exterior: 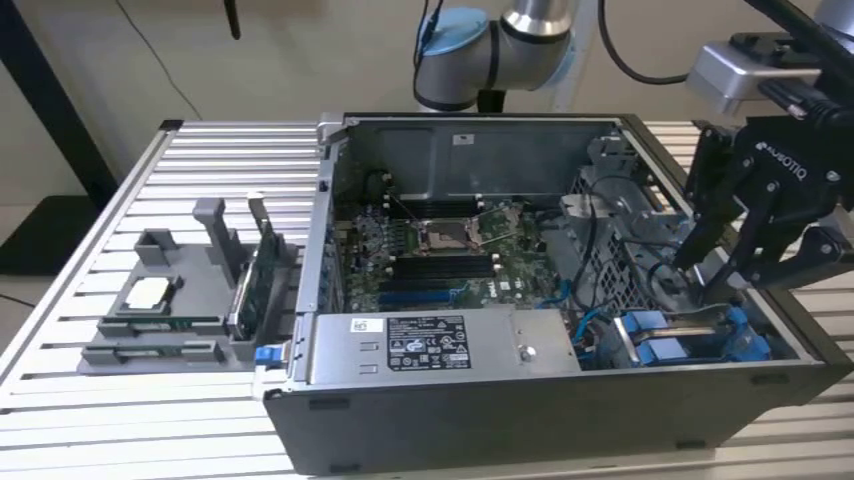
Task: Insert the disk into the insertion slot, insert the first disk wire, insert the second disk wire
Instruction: 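Insert the disk into the insertion slot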
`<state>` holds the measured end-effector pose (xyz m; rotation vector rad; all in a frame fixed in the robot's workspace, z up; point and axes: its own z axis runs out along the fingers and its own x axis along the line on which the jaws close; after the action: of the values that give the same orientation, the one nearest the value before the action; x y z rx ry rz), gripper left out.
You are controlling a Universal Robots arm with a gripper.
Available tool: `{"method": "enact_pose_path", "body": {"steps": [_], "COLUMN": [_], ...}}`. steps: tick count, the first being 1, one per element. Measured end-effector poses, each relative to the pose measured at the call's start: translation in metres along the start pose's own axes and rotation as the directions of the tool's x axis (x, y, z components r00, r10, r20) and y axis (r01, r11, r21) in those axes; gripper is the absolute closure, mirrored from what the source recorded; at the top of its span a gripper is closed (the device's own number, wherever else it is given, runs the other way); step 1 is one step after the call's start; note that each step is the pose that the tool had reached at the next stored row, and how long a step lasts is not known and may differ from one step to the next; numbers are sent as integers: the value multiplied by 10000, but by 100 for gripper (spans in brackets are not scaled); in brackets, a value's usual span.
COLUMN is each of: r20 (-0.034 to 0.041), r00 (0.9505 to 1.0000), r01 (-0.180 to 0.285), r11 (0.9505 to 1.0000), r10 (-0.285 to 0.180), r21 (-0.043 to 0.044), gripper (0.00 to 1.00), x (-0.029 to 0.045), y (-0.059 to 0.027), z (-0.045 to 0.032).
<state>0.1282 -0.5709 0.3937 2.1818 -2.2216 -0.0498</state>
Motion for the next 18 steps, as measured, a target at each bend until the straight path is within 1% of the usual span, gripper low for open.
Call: {"method": "enact_pose_path", "body": {"steps": [4, 10, 11, 12, 14, 15, 16, 17, 18], "r20": [1, 0, 14, 69, 253, 371, 471, 559, 625], "r00": [10000, 10000, 10000, 10000, 9997, 9993, 9989, 9984, 9980], "r01": [0, 0, 2, 4, 12, 17, 25, 34, 45], "r11": [10000, 10000, 10000, 10000, 10000, 10000, 10000, 10000, 9999], "r10": [0, 0, -2, -4, -12, -18, -27, -37, -52], "r21": [-8, -9, -9, -9, 6, 21, 39, 66, 104], "gripper": [53, 53, 53, 53, 53, 53, 53, 53, 53], "x": [0, -9, -19, -23, -25, -26, -26, -26, -26], "y": [2, 3, 3, 4, 8, 10, 13, 16, 17], "z": [-51, -71, -72, -70, -66, -62, -59, -54, -50]}}
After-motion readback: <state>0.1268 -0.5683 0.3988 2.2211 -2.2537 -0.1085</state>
